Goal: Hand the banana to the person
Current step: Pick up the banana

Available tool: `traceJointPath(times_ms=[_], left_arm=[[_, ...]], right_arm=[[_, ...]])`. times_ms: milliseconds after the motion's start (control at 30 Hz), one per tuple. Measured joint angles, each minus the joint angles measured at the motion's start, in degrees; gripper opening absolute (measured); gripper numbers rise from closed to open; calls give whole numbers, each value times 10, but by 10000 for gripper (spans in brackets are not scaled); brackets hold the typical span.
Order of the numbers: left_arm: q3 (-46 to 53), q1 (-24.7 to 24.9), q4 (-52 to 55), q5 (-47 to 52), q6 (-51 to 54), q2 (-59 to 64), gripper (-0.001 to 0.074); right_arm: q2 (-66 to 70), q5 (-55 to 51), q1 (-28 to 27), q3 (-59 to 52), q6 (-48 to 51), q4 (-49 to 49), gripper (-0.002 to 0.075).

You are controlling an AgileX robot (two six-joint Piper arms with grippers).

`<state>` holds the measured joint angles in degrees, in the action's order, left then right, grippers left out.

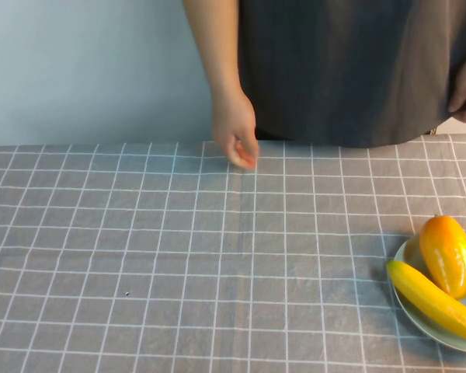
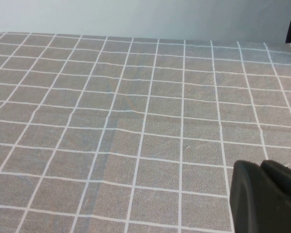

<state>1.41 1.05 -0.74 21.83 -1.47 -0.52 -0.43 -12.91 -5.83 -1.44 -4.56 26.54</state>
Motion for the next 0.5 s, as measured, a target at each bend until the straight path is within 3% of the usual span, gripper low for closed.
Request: traceJointPath(times_ms=[267, 500], left_arm=[[0, 0, 0, 0, 0, 0, 0], [0, 0, 0, 0, 0, 0, 0]], right_arm=[[0, 92, 0, 0, -12, 131, -9], [14, -93, 0, 85, 56, 152, -9]])
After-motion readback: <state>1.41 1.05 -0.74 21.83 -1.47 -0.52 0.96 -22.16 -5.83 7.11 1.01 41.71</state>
